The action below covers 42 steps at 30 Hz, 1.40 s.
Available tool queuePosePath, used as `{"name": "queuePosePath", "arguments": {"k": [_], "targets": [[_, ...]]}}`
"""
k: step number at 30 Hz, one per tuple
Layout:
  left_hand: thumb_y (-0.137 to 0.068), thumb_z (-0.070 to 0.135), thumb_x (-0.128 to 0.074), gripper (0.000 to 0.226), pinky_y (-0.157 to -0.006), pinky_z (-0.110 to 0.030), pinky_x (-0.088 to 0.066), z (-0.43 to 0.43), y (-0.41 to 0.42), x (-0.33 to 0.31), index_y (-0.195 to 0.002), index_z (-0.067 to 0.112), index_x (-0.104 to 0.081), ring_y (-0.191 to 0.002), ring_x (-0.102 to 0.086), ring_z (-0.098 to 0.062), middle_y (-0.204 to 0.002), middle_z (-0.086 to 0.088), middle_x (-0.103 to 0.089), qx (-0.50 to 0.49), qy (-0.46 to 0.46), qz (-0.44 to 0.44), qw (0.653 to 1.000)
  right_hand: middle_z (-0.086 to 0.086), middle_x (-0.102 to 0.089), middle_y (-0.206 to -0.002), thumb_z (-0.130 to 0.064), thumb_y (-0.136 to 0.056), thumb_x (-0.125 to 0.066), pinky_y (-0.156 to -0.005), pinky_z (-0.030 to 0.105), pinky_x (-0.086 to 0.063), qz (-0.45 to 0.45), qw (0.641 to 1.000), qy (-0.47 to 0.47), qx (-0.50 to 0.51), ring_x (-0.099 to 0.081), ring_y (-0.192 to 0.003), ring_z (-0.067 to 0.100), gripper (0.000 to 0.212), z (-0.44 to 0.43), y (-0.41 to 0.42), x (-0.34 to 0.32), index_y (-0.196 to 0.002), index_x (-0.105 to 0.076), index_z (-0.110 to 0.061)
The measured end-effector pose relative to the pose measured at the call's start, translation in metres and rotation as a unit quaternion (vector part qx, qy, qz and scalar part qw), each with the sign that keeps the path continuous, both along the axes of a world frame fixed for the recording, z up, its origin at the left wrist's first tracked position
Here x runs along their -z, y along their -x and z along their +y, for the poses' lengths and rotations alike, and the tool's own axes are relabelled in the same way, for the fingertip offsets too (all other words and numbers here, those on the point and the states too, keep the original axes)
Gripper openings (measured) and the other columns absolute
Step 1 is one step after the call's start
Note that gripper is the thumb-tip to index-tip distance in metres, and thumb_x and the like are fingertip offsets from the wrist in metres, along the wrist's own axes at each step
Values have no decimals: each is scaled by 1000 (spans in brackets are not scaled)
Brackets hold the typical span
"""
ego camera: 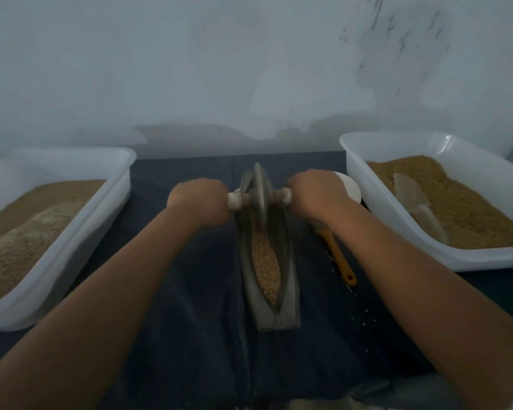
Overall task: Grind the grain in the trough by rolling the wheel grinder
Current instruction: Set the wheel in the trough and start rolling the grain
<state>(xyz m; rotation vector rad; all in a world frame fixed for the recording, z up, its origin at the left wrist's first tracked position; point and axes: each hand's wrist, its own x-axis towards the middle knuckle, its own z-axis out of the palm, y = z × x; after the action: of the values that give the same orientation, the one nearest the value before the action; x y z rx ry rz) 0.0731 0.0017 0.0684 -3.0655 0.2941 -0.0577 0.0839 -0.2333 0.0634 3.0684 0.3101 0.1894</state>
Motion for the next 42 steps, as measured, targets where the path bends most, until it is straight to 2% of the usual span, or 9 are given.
{"name": "queuePosePath", "arguments": {"k": [4, 8, 13, 19, 23, 26, 32, 37, 42], "targets": [[-75, 40, -68, 18, -60, -30, -50, 18, 48, 12, -70, 27, -55, -66, -61, -13, -72, 8, -62, 63, 18, 93, 994, -5, -64, -69, -36, -88, -64, -58, 29, -46, 117, 992, 14, -53, -63, -65, 9, 18, -17, 52, 4, -71, -63, -31], [-69, 44, -60, 16, -50, -25, -37, 21, 70, 18, -66, 32, -50, -57, -54, -6, -64, 11, -57, 119, -27, 67, 990, -22, -67, -72, -48, -80, -67, -51, 23, -43, 243, 968, -19, -55, -64, -63, 0, 19, -34, 87, 4, -69, -66, -32], [-78, 42, -61, 19, -64, -34, -53, 4, 14, 3, -73, 24, -60, -66, -61, -19, -72, 6, -62, 35, -23, -3, 999, -4, -66, -73, -36, -90, -65, -65, 35, -53, 95, 995, 14, 0, -64, -70, 15, 20, -7, 33, -5, -72, -65, -26], [-80, 40, -63, 16, -67, -36, -56, 10, 23, 9, -76, 24, -61, -71, -64, -21, -79, 5, -65, 23, 11, 11, 1000, -1, -66, -77, -35, -92, -64, -76, 41, -60, 78, 996, 29, -12, -65, -73, 18, 21, 0, 35, -17, -76, -66, -22], [-75, 45, -61, 18, -48, -25, -33, 26, 90, 24, -70, 29, -54, -57, -52, -7, -66, 10, -57, 76, 17, 37, 996, -4, -64, -71, -34, -90, -65, -54, 27, -44, 164, 983, 38, -68, -60, -64, 9, 21, -17, 105, -18, -70, -61, -30], [-69, 50, -56, 21, -46, -24, -27, 31, 114, 32, -66, 30, -50, -52, -48, -6, -60, 10, -54, 81, 18, 17, 996, -6, -63, -70, -38, -89, -65, -51, 25, -40, 156, 983, 53, -81, -59, -62, 6, 22, -26, 125, -16, -69, -60, -31], [-80, 44, -62, 22, -64, -33, -52, 11, 48, 20, -73, 24, -58, -67, -62, -19, -75, 6, -63, -4, 45, 17, 999, -6, -63, -77, -34, -92, -63, -66, 36, -51, 32, 998, 44, -27, -64, -75, 18, 18, 1, 53, -11, -74, -61, -29], [-82, 41, -63, 19, -67, -35, -51, 8, 33, 7, -75, 24, -58, -72, -63, -23, -78, 4, -62, 25, 20, 26, 999, -5, -64, -80, -31, -94, -65, -66, 33, -47, 92, 995, 29, -30, -63, -78, 17, 18, -5, 42, -9, -77, -62, -27], [-71, 44, -60, 16, -48, -24, -35, 28, 96, 23, -67, 30, -54, -54, -52, -5, -62, 10, -56, 98, 10, 46, 994, -8, -64, -76, -35, -89, -67, -56, 23, -39, 184, 979, 28, -80, -61, -68, 5, 17, -30, 113, -12, -73, -61, -32]]}}
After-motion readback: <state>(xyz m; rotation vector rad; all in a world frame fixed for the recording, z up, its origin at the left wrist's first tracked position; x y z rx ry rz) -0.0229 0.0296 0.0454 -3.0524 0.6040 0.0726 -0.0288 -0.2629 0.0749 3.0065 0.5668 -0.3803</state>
